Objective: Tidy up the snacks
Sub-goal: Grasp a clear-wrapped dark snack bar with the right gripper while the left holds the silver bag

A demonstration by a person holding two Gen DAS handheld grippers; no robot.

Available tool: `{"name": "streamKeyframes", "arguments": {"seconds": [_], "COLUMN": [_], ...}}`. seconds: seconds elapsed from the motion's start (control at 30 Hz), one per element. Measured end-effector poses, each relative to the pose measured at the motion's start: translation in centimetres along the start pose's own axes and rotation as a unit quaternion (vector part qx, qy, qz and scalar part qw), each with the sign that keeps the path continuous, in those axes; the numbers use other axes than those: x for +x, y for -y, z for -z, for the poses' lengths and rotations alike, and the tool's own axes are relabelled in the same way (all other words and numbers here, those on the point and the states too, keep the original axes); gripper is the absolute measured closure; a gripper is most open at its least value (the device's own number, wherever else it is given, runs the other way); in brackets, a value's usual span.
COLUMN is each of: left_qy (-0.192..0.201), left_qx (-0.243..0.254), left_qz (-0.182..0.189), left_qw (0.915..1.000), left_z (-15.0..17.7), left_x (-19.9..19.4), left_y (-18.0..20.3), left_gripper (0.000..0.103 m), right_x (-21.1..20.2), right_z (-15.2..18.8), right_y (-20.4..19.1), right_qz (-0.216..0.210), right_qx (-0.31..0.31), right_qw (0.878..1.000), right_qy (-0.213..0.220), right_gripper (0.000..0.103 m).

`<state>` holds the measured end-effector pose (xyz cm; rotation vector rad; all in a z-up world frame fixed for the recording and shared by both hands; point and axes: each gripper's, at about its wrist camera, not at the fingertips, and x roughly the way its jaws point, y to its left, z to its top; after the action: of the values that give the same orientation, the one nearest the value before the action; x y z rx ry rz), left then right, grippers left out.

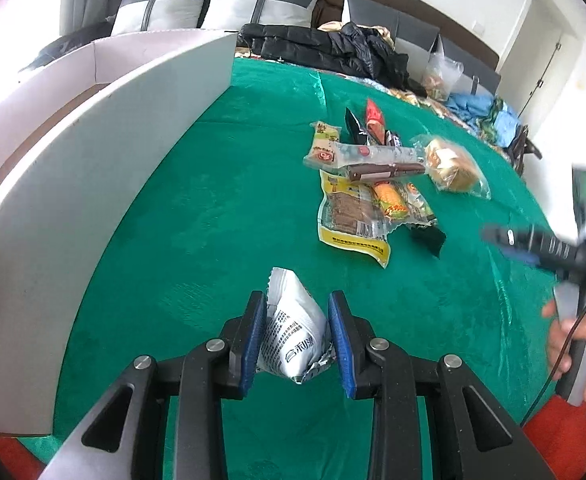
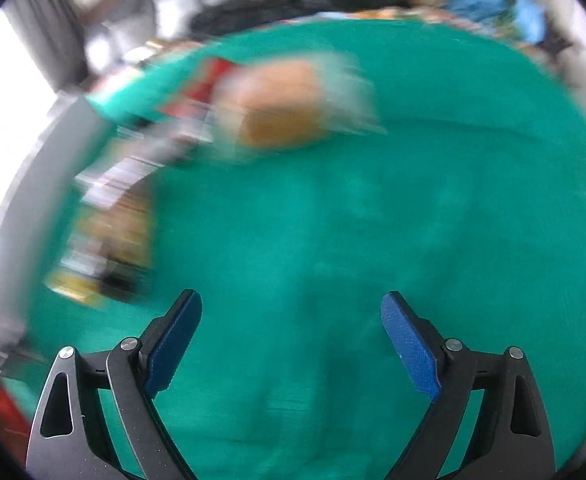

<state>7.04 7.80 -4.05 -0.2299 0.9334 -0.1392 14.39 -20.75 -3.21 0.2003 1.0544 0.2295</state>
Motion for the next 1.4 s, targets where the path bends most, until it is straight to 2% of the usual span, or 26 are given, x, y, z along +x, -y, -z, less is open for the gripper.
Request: {"name": "streamKeyframes", "arguments": {"seconds": [0.1,0.17,0.2,0.23,0.3,0.4,0.57,0.67,0.73,0.8,0.97,1.03,1.07,1.1,1.13,1.27,1.4], "left_qy": [0.003,0.006,0.008,0.009,0.014,0.017,0.019,0.020,0.020,0.020,0.025,0.024,0.024,0.024,0.024,0.023,0.022], "left_qx": [0.006,0.012,0.015,0.014,0.010,0.003,0.007,0.010,0.013,0.017,0.027,0.026,0.025,0.025,0.025,0.026,0.029], "left_qz": [0.005,0.003,0.002,0.003,0.009,0.019,0.034,0.038,0.038,0.035,0.023,0.019,0.018,0.018,0.018,0.023,0.028], "left_qw": [1.0000,0.9999,0.9999,0.9999,0.9998,0.9997,0.9992,0.9990,0.9990,0.9990,0.9990,0.9992,0.9992,0.9992,0.9992,0.9991,0.9989], "left_z": [0.3,0.5,0.7,0.8,0.9,0.7,0.5,0.4,0.3,0.3,0.8,0.8,0.9,0.9,1.0,0.9,0.9], "left_x": [-0.3,-0.6,-0.9,-1.1,-1.4,-1.3,-1.1,-1.1,-1.0,-1.1,-1.8,-1.9,-1.9,-1.9,-1.9,-1.6,-1.5], "left_y": [-0.2,-0.3,-0.5,-0.6,-1.1,-1.6,-1.4,-1.0,-0.9,-0.7,-0.6,-0.5,-0.6,-0.6,-0.6,-0.5,-0.3], "left_gripper": [0.071,0.071,0.071,0.071,0.071,0.071,0.071,0.071,0.071,0.071,0.071,0.071,0.071,0.071,0.071,0.071,0.071], "right_x": [0.6,2.7,4.1,5.3,5.9,4.6,0.8,-0.4,-0.9,-1.0,1.6,3.5,4.2,5.0,5.7,4.4,0.7], "right_z": [-2.2,-2.9,-3.1,-3.1,-3.2,-2.8,0.0,1.2,1.2,0.5,-1.5,-2.5,-2.0,-1.8,-1.7,-1.3,0.5], "right_y": [-5.6,-8.6,-9.8,-10.3,-10.1,-8.9,-5.1,-2.9,-2.7,-4.1,-9.5,-11.1,-11.3,-11.6,-11.9,-10.9,-8.2], "right_qz": [-0.042,-0.034,-0.023,-0.019,-0.031,-0.048,-0.045,-0.014,0.005,0.007,-0.003,-0.005,-0.001,-0.001,-0.004,-0.033,-0.092], "right_qx": [-0.060,-0.110,-0.136,-0.147,-0.128,-0.113,-0.106,-0.088,-0.102,-0.116,-0.146,-0.149,-0.149,-0.147,-0.145,-0.129,-0.115], "right_qw": [0.997,0.993,0.989,0.985,0.986,0.986,0.983,0.983,0.984,0.985,0.987,0.985,0.985,0.984,0.984,0.984,0.980], "right_qy": [-0.001,-0.031,-0.057,-0.084,-0.104,-0.115,-0.145,-0.162,-0.147,-0.124,-0.074,-0.081,-0.088,-0.098,-0.106,-0.118,-0.135], "right_gripper": [0.012,0.017,0.033,0.066,0.077,0.084,0.088,0.079,0.056,0.044,0.045,0.044,0.044,0.056,0.086,0.088,0.088]}}
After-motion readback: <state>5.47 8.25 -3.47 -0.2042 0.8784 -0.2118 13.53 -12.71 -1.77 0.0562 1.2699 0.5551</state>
